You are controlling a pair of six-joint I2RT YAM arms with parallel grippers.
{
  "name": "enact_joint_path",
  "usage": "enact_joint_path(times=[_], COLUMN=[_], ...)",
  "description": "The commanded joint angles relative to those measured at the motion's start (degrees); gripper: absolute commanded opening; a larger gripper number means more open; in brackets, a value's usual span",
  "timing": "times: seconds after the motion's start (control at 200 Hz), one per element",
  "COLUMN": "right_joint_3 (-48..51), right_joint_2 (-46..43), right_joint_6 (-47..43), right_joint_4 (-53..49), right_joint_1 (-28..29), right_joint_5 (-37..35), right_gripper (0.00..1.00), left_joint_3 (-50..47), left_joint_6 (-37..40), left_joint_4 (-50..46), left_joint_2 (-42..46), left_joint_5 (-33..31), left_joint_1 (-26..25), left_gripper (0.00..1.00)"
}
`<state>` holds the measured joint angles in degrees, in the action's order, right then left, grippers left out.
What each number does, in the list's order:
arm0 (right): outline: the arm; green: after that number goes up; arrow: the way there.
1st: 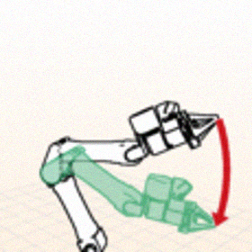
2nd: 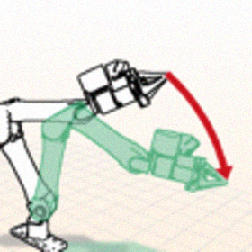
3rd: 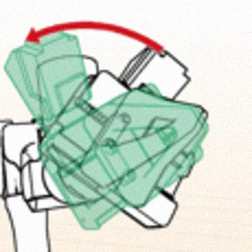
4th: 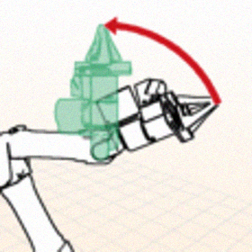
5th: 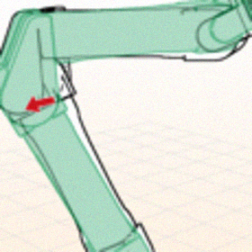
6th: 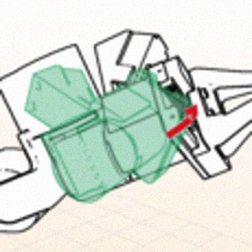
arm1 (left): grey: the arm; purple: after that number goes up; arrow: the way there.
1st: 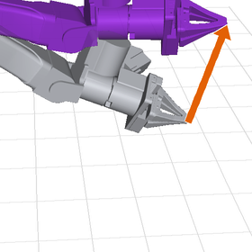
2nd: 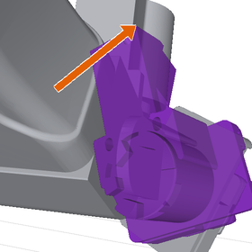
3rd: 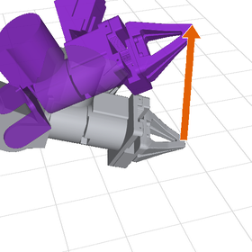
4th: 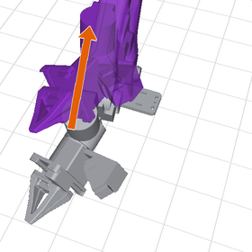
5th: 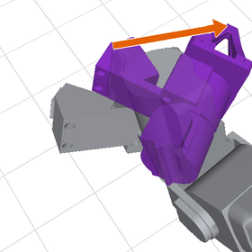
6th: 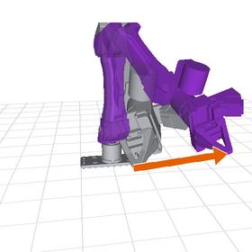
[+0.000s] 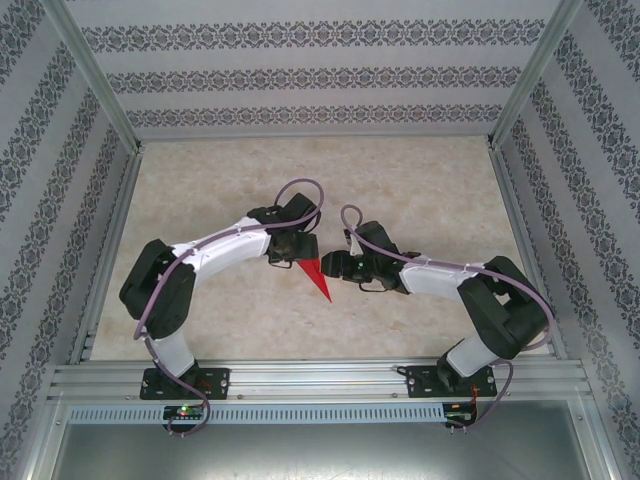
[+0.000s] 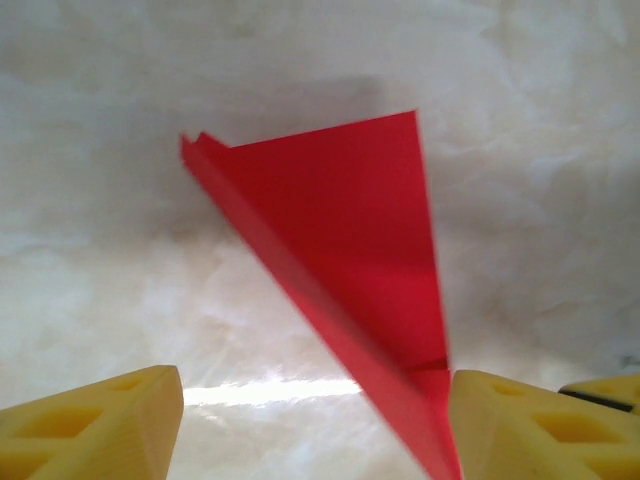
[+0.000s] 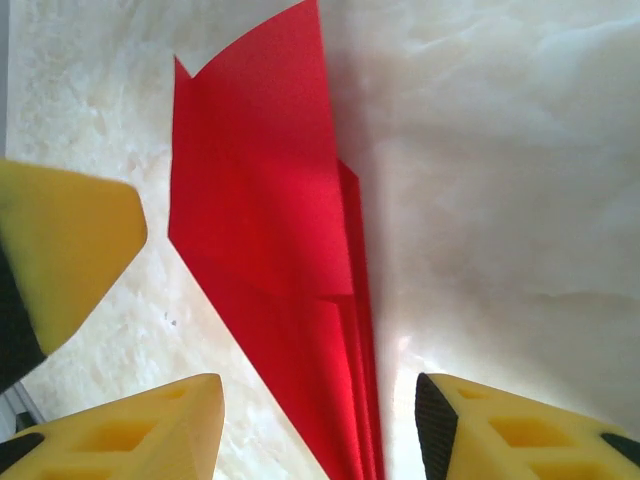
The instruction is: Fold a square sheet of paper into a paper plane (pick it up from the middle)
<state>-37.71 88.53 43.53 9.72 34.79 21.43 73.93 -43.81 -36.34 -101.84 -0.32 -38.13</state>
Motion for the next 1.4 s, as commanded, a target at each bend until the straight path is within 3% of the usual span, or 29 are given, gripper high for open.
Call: enact_joint_path(times=[0.0, 0.17, 0.265, 0.455, 0.694, 0.859, 1.109, 1.394], right_joint_3=[1.8, 0.6, 0.3, -1.4, -3.9, -6.3, -8.4, -9.9], right_joint_2=[-1.2, 1.5, 2.9, 4.9, 8.0, 10.1, 10.9, 13.9], right_joint_6=[0.1, 0.3, 0.7, 0.2, -0.6, -1.9, -3.9, -4.7], right_joint_4=[0.8, 2.0, 3.2, 3.6, 3.3, 2.3, -1.2, -0.8], right_joint_1=[-0.5, -0.3, 0.0, 0.4, 1.0, 1.3, 1.7, 3.6], right_joint_5=[-2.3, 0.2, 0.7, 2.5, 4.5, 5.6, 2.0, 7.5], right_gripper=[0.55, 0.55, 0.55, 0.55, 0.55, 0.56, 0.60, 0.59], left_joint_3=[2.8, 0.7, -0.2, -2.6, -7.0, -8.1, -9.8, -9.5], left_joint_6=[-0.2, -0.5, -0.7, -1.8, -1.5, -1.4, -1.1, -0.8], left_joint_4=[-1.8, 0.5, 0.6, 0.0, 1.6, 1.8, 2.1, 2.8], left_joint_2=[-3.3, -2.9, -2.5, -1.1, 1.8, 2.3, 2.4, 2.2], left_joint_5=[1.6, 2.9, 2.7, 1.5, 1.7, 2.0, 2.0, 2.6], left_joint_1=[0.4, 0.4, 0.7, 1.9, 3.1, 3.5, 4.1, 4.2], left_gripper=[0.73, 0.76, 0.72, 0.44, 0.32, 0.16, 0.13, 0.13])
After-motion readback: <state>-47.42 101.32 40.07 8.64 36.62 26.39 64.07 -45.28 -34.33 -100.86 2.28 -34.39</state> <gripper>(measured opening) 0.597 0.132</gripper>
